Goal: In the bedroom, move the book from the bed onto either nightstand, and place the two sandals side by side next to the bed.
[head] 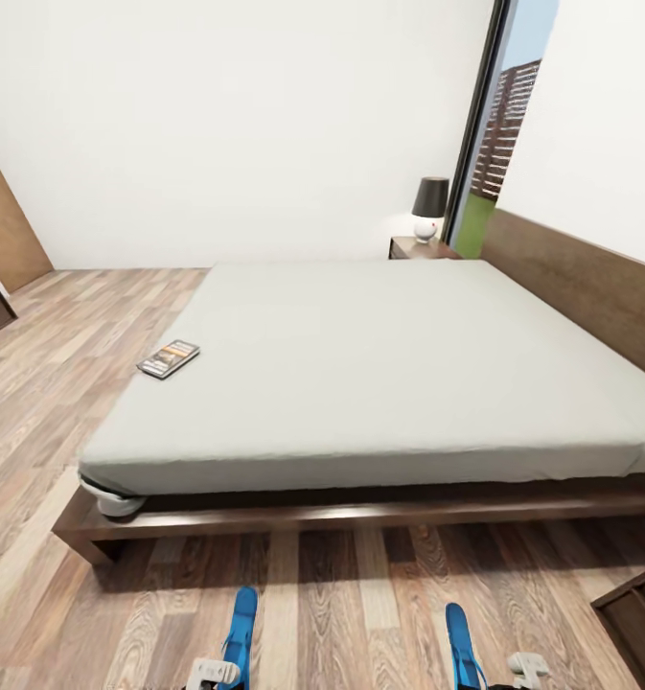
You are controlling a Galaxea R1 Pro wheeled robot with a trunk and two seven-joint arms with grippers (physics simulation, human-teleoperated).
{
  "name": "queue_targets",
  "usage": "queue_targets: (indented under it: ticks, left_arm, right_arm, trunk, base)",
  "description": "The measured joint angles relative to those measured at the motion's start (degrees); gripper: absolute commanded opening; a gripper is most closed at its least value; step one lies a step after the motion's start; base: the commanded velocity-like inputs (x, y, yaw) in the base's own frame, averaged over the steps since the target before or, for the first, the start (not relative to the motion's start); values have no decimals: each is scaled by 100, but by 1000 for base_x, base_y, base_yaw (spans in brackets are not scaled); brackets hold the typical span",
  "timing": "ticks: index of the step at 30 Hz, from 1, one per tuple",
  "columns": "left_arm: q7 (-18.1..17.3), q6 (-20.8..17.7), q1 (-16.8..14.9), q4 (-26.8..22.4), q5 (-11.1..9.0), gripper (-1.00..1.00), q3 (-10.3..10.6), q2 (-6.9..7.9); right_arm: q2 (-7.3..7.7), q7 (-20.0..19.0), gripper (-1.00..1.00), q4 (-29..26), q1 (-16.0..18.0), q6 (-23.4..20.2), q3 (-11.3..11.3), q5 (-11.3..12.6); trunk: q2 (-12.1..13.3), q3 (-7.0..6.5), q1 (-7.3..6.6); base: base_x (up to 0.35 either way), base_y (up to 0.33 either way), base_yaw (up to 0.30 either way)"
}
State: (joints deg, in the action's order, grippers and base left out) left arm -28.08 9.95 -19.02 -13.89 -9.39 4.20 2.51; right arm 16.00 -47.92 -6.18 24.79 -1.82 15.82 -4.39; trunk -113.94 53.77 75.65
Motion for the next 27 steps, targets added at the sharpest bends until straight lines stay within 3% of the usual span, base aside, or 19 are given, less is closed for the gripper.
queue_targets:
  ticks: [14, 27]
  left_arm:
    - [0, -2, 0, 0, 0, -100, -1, 0]
    - [0, 0, -2, 3, -2, -100, -6, -1]
  right_arm:
    - [0, -2, -100, 0, 0, 0, 2, 0]
    - [1, -12, -100, -3, -2, 0, 3, 21]
  trunk:
    - [0, 0, 0]
    - [0, 0, 0]
  base:
    - [0, 0, 280]
    - [0, 0, 24]
